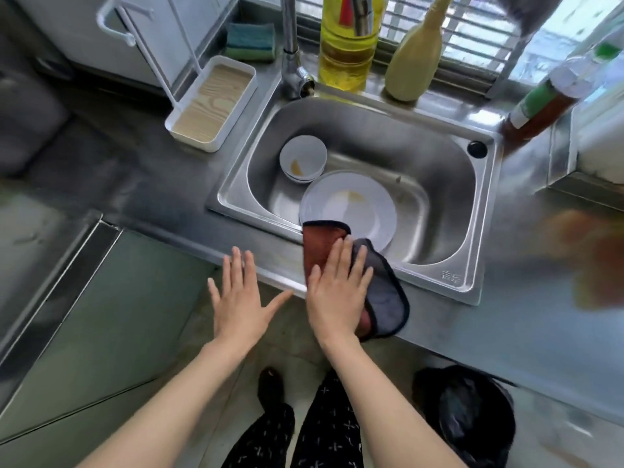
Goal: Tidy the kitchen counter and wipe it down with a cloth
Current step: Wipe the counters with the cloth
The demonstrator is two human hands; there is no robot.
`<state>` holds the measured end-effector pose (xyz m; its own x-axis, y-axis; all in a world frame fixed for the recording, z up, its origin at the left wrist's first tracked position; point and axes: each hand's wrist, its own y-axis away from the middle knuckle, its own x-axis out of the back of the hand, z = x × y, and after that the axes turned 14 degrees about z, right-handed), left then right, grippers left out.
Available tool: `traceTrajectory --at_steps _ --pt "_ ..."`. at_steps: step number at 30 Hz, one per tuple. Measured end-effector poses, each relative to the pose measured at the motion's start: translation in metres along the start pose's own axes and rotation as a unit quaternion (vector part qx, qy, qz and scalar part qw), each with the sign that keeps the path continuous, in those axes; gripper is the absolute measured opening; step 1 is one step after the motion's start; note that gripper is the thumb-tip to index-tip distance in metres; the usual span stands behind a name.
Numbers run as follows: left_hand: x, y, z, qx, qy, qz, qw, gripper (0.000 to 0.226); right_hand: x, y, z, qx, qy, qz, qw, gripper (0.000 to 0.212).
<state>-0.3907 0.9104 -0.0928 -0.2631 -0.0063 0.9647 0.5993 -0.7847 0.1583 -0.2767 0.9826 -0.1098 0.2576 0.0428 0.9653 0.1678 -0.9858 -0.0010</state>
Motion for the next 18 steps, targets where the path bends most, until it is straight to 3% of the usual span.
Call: traceTrajectory --at_steps 4,6,8,11,13,18 --pt "-0.003 -0.001 0.000 -0.007 0.006 0.001 1.000 0.095 0.000 -0.014 -0.020 0.103 -0.042 -0.042 0.993 0.060" --pt "0.000 0.000 0.002 -0.001 0.031 0.020 0.999 0.090 0.013 -0.026 -0.014 0.096 -0.164 -0.078 0.979 0.060" --pt "0.002 0.006 0.012 -0.024 0.073 0.090 0.993 0.076 0.032 -0.035 0.009 0.082 -0.238 -0.020 0.968 0.055" --pt "-0.001 0.008 0.053 -0.055 0.106 0.141 0.983 0.070 0.041 -0.049 0.069 0.000 -0.151 0.096 0.984 0.048" --pt "-0.011 0.001 0.089 -0.049 0.100 0.131 0.985 0.071 0.037 -0.052 0.101 -0.038 -0.088 0.098 0.991 0.045" --pt "-0.045 -0.016 0.131 -0.054 0.031 0.074 0.995 0.071 0.018 -0.043 0.113 0.010 0.019 0.093 0.995 0.053"
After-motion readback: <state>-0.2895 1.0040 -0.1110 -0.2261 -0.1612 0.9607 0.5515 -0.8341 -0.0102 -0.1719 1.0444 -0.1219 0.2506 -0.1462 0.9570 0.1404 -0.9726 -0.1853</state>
